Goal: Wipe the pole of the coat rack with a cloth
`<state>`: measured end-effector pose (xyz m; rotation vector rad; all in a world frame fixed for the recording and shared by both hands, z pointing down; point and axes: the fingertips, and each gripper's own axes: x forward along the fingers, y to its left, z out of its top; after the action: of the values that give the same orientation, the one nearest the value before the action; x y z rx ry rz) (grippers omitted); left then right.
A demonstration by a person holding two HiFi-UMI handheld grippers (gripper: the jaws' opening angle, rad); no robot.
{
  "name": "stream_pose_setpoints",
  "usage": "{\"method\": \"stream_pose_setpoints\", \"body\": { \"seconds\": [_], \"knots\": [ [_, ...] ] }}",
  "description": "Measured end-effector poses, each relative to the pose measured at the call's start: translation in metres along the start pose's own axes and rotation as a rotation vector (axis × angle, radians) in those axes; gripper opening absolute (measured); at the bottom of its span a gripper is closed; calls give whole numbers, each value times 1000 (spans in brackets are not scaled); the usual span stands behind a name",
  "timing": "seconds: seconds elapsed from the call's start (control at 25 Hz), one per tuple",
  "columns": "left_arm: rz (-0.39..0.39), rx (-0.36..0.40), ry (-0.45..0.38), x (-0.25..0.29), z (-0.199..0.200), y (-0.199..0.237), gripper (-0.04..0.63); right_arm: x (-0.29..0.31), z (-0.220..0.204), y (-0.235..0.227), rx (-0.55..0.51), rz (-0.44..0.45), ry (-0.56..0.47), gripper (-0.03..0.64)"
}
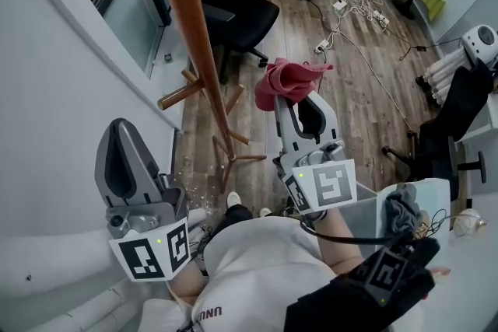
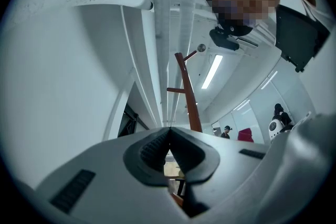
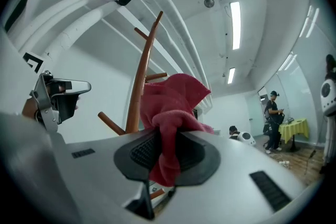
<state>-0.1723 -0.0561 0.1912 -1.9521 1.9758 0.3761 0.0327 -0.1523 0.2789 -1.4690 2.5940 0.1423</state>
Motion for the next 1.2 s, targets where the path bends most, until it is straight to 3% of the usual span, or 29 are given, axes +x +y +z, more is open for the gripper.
{"method": "stream_pose_setpoints", "body": {
  "seconds": [0.48, 1.2],
  "knots": [
    [25, 24, 61, 4, -17, 14, 15, 23, -76, 15, 43, 39, 174, 74],
    [87, 55, 128, -2, -31, 42, 15, 46, -151, 39, 48, 103, 361, 74]
  ]
}}
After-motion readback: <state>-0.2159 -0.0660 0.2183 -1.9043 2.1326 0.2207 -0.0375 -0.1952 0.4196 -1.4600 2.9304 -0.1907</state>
